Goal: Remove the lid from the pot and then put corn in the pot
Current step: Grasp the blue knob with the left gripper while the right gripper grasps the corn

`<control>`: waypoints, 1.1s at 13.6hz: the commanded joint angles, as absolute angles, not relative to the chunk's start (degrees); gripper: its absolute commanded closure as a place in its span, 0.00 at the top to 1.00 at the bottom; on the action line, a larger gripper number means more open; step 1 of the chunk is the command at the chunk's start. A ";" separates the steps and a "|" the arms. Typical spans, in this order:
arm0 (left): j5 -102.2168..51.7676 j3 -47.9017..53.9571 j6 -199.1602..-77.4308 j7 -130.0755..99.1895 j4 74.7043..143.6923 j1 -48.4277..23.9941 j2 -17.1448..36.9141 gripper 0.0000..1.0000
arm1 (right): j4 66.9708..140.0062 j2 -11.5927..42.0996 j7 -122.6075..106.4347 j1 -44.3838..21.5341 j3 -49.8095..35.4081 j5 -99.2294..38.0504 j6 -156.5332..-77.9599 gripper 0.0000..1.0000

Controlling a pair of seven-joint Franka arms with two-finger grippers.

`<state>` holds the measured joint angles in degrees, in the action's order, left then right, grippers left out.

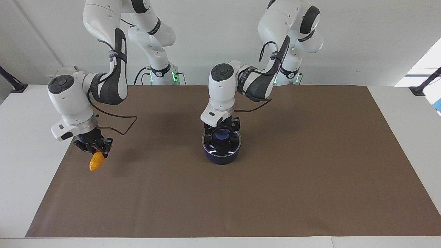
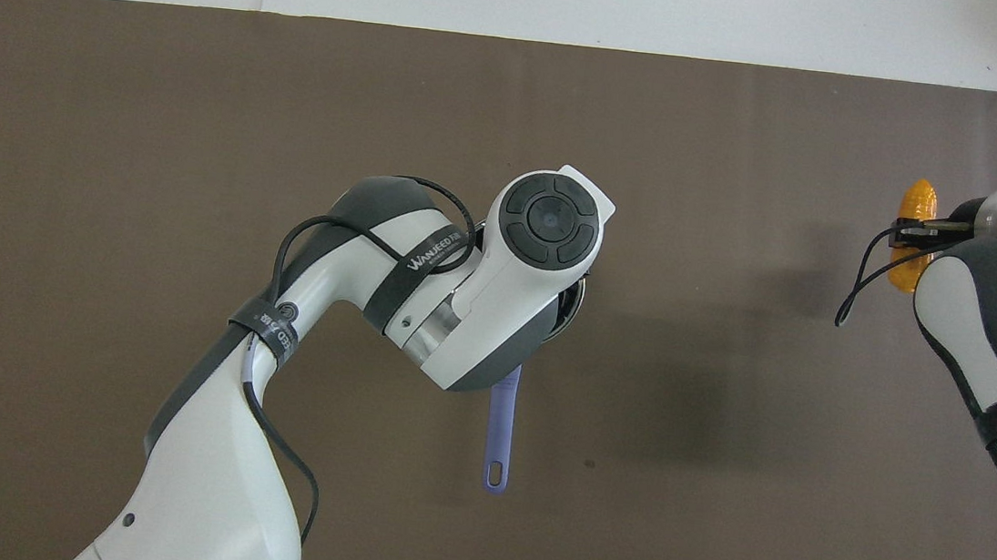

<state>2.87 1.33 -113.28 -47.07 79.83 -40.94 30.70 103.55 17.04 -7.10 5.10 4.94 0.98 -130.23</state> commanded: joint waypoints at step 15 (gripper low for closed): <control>1.41 0.79 -114.08 -46.14 82.53 -41.31 28.04 0.47 | 103.71 15.82 -5.71 5.36 3.87 0.70 -128.23 0.00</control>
